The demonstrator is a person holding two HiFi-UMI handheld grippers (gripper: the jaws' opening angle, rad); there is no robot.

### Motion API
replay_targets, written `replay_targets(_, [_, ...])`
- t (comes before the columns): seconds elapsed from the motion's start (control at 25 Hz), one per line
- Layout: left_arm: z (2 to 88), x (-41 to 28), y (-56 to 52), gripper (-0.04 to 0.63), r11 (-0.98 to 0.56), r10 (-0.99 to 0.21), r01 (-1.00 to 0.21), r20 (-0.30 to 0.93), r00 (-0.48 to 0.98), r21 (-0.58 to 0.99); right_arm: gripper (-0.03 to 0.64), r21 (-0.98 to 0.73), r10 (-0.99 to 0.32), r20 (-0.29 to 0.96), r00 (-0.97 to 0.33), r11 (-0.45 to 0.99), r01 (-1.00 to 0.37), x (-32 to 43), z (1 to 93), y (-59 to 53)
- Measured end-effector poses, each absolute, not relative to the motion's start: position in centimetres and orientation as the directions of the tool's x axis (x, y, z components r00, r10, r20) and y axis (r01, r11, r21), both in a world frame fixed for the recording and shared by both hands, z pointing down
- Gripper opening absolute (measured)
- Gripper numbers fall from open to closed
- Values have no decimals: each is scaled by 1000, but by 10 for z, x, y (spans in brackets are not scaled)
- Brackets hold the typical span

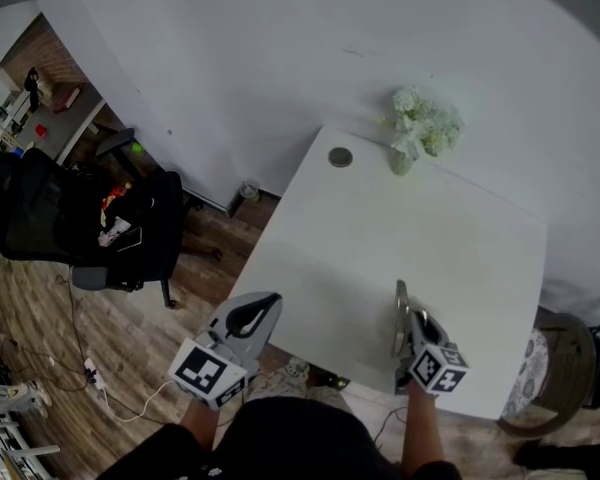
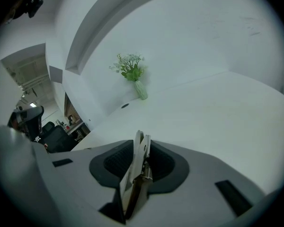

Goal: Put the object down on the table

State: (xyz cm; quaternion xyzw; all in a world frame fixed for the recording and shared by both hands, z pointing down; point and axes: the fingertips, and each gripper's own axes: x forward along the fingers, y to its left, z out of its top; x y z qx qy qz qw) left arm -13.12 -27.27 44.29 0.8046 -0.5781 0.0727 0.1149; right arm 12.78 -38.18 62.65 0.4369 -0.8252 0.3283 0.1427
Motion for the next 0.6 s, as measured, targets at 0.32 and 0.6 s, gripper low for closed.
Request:
replay_targets(0.32, [440,-132,-271,-2,-316,-909,-945,255,328,89,155,-312,-621,571,-537,441,-842,130,631,-379])
replay_targets(0.6, [438,-131,-274,-2,-338,-903,-937,252,348,83,183,-257,-656,568,-498,433,-864,142,625,-384])
